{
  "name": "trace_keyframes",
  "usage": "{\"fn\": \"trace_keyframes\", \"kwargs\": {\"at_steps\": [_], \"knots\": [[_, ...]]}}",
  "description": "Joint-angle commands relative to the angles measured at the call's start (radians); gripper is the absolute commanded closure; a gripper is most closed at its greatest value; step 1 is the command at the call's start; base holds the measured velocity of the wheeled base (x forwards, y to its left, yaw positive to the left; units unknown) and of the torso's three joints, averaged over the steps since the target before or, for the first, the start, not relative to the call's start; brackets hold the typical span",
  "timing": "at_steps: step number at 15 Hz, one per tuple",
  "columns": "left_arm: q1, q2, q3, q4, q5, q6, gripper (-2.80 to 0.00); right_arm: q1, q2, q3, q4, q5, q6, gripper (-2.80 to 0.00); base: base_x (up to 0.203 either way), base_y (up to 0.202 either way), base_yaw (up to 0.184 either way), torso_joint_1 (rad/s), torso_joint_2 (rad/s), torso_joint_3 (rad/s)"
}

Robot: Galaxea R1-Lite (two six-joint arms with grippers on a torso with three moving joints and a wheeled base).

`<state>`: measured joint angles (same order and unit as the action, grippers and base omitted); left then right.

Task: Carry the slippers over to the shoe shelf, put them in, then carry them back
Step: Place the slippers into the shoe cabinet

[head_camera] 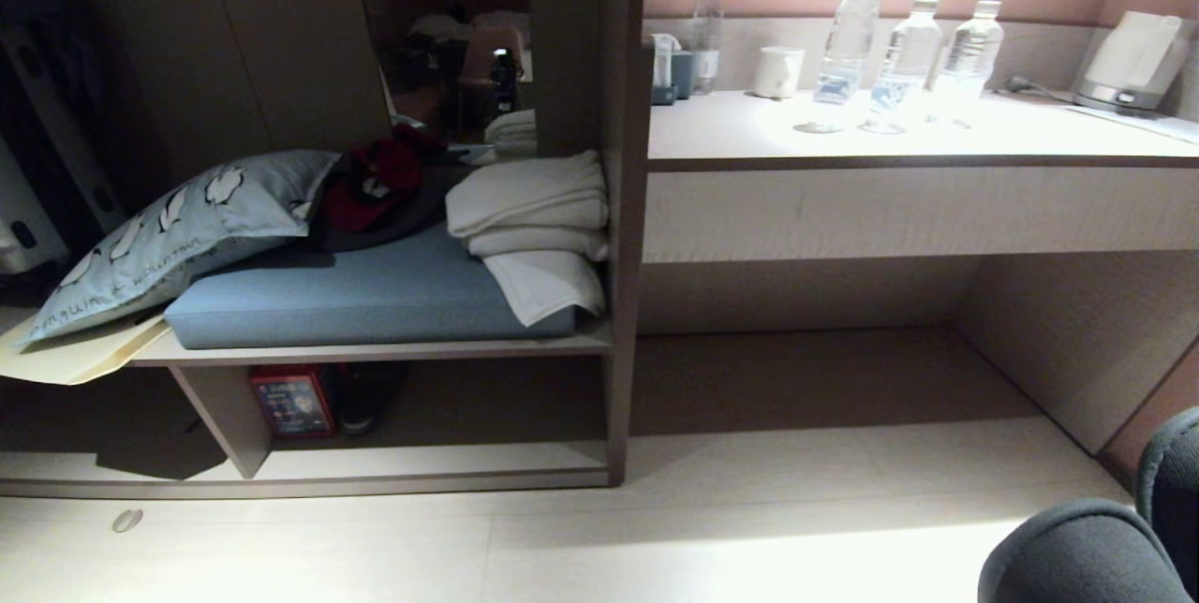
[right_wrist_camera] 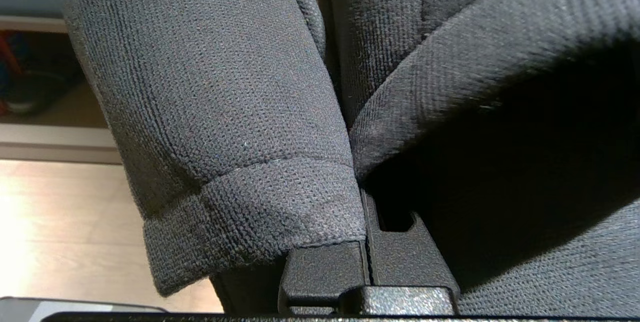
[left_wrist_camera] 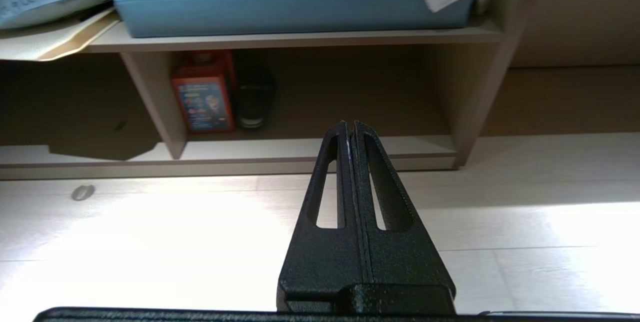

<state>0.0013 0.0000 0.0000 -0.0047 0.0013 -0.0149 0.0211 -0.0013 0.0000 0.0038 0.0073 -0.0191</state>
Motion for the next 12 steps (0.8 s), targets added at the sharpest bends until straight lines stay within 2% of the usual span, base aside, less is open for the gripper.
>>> {"fn": "trace_keyframes", "kwargs": {"at_steps": [1,12], "knots": [[0.0,0.0,0.0,0.0,0.0,0.0,0.0,0.0,0.001,0.0,0.001,0.0,-0.001,0.0,0.0,0.193,-0.002,0.005,0.0,-0.001],[0.0,0.0,0.0,0.0,0.0,0.0,0.0,0.0,0.001,0.0,0.001,0.0,-0.001,0.0,0.0,0.197,0.0,0.003,0.0,0.002]]}}
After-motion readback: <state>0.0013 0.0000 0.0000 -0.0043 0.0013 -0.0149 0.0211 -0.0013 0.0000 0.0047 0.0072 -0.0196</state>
